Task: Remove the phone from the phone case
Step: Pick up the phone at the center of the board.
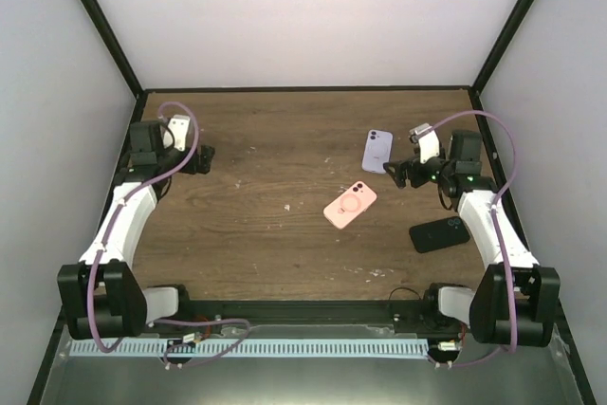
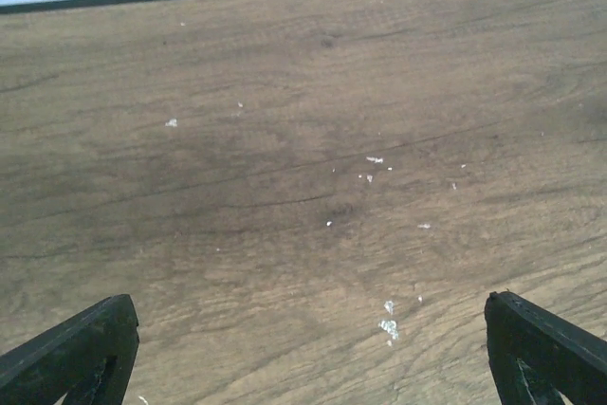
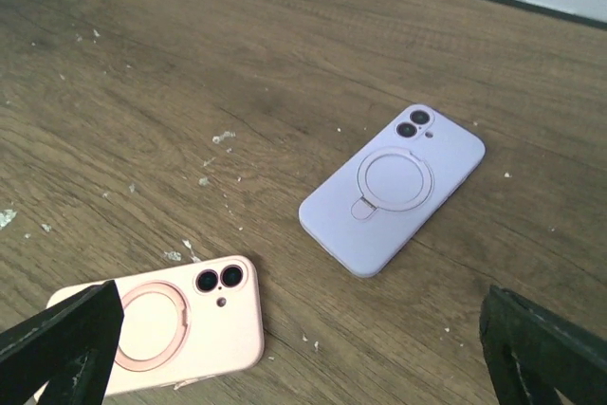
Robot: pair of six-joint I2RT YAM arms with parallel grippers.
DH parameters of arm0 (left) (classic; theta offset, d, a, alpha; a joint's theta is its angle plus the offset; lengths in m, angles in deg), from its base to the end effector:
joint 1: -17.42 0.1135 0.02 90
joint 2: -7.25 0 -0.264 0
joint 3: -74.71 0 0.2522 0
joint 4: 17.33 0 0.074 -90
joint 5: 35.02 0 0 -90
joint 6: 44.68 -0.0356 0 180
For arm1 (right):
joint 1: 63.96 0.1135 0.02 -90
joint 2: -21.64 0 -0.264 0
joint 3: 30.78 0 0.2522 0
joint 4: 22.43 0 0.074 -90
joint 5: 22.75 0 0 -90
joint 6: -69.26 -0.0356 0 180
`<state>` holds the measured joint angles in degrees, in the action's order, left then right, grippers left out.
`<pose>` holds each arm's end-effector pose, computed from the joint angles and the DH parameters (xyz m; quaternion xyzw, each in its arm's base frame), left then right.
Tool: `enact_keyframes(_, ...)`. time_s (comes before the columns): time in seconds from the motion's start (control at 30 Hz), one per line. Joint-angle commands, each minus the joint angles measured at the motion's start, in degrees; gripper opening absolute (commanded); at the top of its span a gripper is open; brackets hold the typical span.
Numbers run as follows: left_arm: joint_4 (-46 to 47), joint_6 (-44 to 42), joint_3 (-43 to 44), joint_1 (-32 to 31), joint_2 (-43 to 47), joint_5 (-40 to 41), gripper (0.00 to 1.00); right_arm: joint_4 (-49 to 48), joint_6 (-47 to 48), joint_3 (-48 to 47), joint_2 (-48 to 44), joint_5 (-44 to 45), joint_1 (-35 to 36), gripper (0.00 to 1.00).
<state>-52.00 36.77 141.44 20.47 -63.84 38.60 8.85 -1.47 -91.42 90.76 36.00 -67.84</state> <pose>0.2701 0.0043 0.2760 0.1041 0.8895 -0.0849 0.4367 0.2563 0.0011 0.2562 -0.2301 0.8488 0.1569 0.4494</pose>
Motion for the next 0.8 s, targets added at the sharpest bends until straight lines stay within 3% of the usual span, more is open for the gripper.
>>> enact_keyframes(0.0, 2.32, -0.19, 0.99, -0.24, 0.49, -2.27, 1.00, -0.10, -2.97, -1.06, -2.57, 0.17, -0.04, 1.00)
enact_keyframes(0.1, 5.16, -0.36, 1.60, -0.24, -0.39, -6.19, 1.00, -1.24, -6.65, -1.58, -2.90, 1.95, 0.01, 1.00)
enact_keyframes(0.23, 0.57, -2.01, 6.58, -0.78, -4.47, -14.68, 1.00, -0.66, -6.65, -2.03, -2.58, -2.37, -0.07, 1.00)
enact_keyframes(0.37, 0.59, -5.16, 6.14, -6.09, -4.46, -15.53, 1.00, -3.17, -7.93, 0.04, -3.69, -5.12, -0.03, 1.00)
enact_keyframes(0.57, -3.16, -7.24, 8.56, -22.31, -9.02, -7.56, 1.00, -2.05, -10.55, -0.64, -3.44, -9.28, -0.02, 1.00)
enact_keyframes(0.77, -3.39, -3.41, 11.31, -36.36, -16.75, -2.12, 1.00, -1.88, -15.01, -2.86, -1.21, -8.01, -0.05, 1.00)
